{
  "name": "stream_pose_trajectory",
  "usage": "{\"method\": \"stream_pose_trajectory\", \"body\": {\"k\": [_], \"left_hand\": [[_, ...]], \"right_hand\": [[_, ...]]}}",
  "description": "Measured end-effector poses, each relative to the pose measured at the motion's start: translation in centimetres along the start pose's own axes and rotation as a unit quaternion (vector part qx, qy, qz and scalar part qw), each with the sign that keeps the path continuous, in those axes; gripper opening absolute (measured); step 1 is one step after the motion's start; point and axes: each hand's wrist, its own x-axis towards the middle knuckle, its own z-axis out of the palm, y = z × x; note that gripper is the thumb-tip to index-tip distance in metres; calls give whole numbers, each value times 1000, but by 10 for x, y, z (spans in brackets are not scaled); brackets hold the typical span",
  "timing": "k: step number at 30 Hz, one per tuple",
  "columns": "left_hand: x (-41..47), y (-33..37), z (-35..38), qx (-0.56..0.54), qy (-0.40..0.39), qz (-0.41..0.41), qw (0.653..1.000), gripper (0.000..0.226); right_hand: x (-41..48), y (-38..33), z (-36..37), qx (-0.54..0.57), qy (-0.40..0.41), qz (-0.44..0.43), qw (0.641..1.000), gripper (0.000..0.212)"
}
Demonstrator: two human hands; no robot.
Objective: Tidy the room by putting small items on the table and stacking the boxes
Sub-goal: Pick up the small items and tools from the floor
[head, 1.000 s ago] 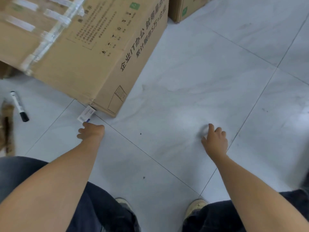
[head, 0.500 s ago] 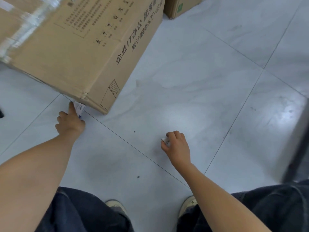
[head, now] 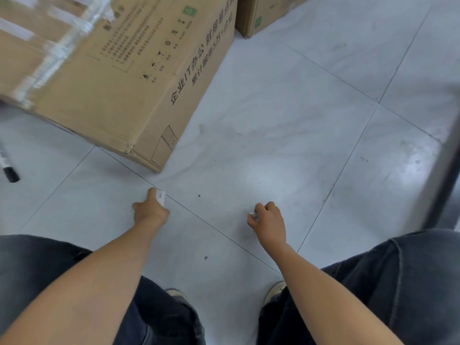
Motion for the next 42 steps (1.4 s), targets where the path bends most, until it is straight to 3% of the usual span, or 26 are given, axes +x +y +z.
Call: {"method": "stream_pose_trajectory", "body": {"k": [4,8,11,14,22,29,33,38,42], "left_hand": [[-79,13,-9,-38,-76,42,995,71],[-173,33,-60,-58,-104,114,986,84],[-249,48,-106,-61,-101,145,982,80],[-324,63,-158,-80,-92,144,982,73],[-482,109,-263,-84,-64,192,976,59],[-553,149,-304,-105,-103,328,933,60],[-580,149,-313,-108,-146,397,900,59],[-600,134,-326,-93,-226,423,872,45],[-612,135,-334,-54,-244,456,854,48]], "right_hand": [[-41,-17,-46,23,25,22,999,18],[-102,-41,-132,24,50,-16,998,15],[-150,-56,-205,38,105,-12,994,12],[-203,-74,-281,30,83,19,996,21],[-312,-110,-446,113,136,45,983,20],[-371,-111,-533,89,168,89,978,27],[-425,-113,-547,180,271,160,932,25],[-503,-117,-523,290,436,252,814,15],[-551,-129,-506,320,514,290,741,10]]}}
